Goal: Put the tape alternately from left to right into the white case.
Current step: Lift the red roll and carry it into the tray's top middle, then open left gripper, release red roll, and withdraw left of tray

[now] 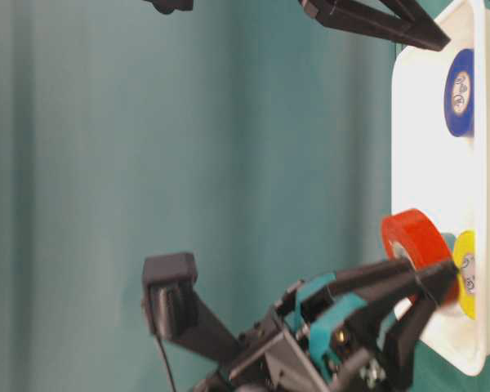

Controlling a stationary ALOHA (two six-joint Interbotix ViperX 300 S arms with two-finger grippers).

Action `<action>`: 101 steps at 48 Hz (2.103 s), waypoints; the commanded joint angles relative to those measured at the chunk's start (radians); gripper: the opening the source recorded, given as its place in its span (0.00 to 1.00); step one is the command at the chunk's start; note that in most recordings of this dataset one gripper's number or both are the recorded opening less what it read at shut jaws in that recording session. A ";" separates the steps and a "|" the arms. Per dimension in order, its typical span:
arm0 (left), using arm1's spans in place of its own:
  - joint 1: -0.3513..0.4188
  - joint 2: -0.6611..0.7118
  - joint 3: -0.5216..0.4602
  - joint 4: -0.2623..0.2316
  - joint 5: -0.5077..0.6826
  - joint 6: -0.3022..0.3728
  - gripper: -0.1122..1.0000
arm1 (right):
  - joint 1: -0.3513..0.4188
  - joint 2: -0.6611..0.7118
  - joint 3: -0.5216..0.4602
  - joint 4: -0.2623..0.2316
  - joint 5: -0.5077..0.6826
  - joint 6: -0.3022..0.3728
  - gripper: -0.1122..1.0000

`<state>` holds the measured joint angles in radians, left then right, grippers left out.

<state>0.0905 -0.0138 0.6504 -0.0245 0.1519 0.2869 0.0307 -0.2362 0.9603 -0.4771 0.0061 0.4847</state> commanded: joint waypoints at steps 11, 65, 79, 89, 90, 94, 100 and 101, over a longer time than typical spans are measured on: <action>0.107 0.060 -0.101 0.003 -0.005 0.078 0.35 | 0.003 -0.008 -0.011 0.003 -0.008 0.025 0.76; 0.281 0.227 -0.287 0.002 0.014 0.187 0.35 | 0.003 -0.008 -0.006 0.003 -0.009 0.051 0.76; 0.275 0.225 -0.279 0.002 0.014 0.199 0.78 | 0.003 -0.008 -0.005 0.003 -0.008 0.051 0.76; 0.275 0.221 -0.272 0.002 0.014 0.198 0.98 | 0.003 -0.008 -0.002 0.003 -0.009 0.052 0.77; 0.275 0.221 -0.272 0.003 0.014 0.198 0.98 | 0.003 -0.008 0.000 0.003 -0.009 0.052 0.77; 0.275 0.221 -0.272 0.002 0.014 0.198 0.98 | 0.003 -0.008 0.000 0.003 -0.008 0.052 0.76; 0.272 0.219 -0.272 0.002 0.017 0.196 0.98 | 0.003 -0.008 0.000 0.003 -0.009 0.052 0.76; 0.272 0.219 -0.270 0.002 0.018 0.196 0.98 | 0.003 -0.008 0.000 0.003 -0.008 0.052 0.76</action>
<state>0.3651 0.2362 0.3912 -0.0230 0.1718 0.4847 0.0307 -0.2362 0.9664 -0.4755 0.0061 0.5354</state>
